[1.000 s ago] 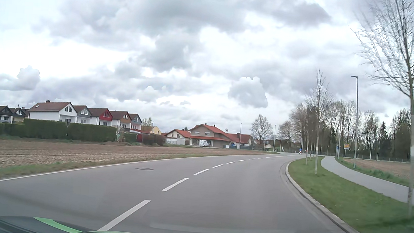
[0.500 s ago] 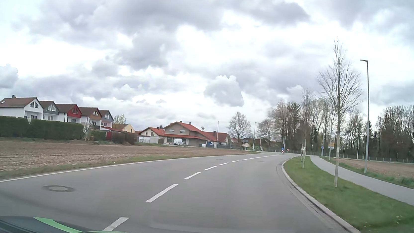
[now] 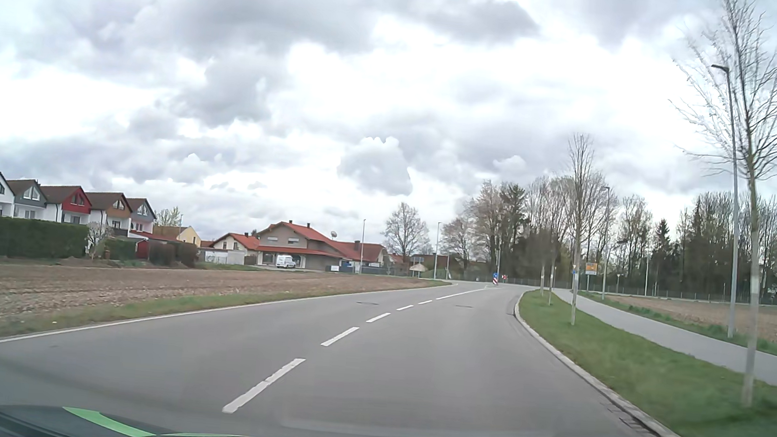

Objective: Follow the waypoints while adhering to traffic rules and regulations

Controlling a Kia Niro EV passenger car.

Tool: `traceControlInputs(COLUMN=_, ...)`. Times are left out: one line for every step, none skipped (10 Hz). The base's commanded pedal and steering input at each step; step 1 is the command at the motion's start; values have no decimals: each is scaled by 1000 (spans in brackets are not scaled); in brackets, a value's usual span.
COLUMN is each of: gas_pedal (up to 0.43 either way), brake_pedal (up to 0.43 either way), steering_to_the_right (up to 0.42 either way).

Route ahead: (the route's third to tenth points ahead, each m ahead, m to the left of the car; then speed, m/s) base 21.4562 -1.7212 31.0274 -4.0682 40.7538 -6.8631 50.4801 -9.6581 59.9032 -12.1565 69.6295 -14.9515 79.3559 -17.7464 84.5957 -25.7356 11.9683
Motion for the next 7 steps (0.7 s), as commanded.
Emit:
traceControlInputs(gas_pedal=87, brake_pedal=0, steering_to_the_right=61)
traceControlInputs(gas_pedal=87, brake_pedal=0, steering_to_the_right=60)
traceControlInputs(gas_pedal=87, brake_pedal=0, steering_to_the_right=59)
traceControlInputs(gas_pedal=87, brake_pedal=0, steering_to_the_right=58)
traceControlInputs(gas_pedal=87, brake_pedal=0, steering_to_the_right=56)
traceControlInputs(gas_pedal=87, brake_pedal=0, steering_to_the_right=55)
traceControlInputs(gas_pedal=87, brake_pedal=0, steering_to_the_right=53)
